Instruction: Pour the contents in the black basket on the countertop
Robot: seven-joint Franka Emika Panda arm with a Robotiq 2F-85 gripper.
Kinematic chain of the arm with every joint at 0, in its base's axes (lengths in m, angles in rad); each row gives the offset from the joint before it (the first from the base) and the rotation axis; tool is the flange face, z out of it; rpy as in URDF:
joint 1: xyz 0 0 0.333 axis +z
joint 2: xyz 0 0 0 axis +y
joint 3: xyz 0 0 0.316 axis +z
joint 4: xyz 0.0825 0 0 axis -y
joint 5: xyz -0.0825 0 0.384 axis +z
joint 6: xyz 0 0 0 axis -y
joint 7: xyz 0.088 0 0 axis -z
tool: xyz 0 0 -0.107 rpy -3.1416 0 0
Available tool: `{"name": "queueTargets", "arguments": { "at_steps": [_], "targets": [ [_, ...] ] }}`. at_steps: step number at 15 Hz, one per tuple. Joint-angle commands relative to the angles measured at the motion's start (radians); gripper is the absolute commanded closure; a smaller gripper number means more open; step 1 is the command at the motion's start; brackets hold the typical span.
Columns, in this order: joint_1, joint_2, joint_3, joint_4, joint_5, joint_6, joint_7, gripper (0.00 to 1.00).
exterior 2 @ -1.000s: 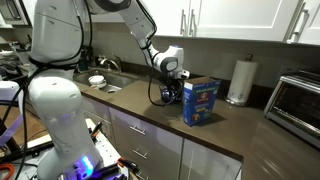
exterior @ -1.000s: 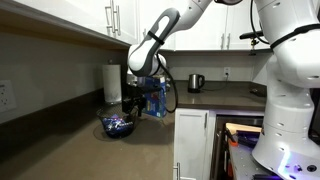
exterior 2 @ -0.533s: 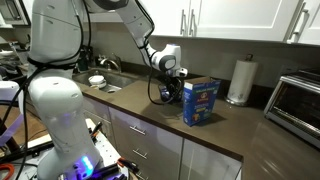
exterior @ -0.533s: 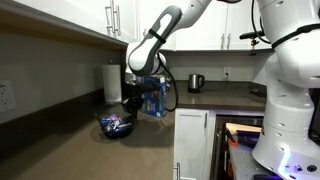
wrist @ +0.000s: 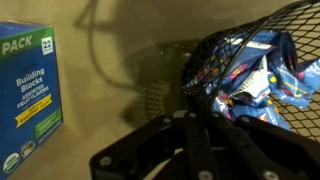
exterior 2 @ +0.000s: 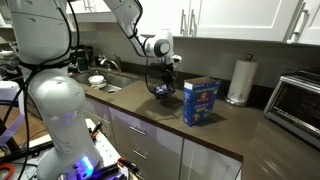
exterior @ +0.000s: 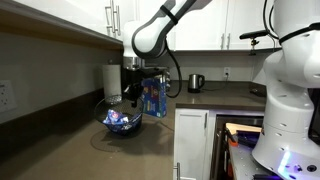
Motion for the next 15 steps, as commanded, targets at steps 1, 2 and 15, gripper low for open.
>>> {"name": "queueTargets", "arguments": {
  "at_steps": [1,2,15],
  "targets": [
    [0.011,-0.136,0.015,-0.096,-0.086,-0.049,0.080,0.99],
    [0.012,-0.162,0.021,-0.116,-0.131,-0.058,0.122,0.99],
    [0.014,-0.201,0.221,0.016,-0.869,-0.523,0.695,0.98]
  ]
}}
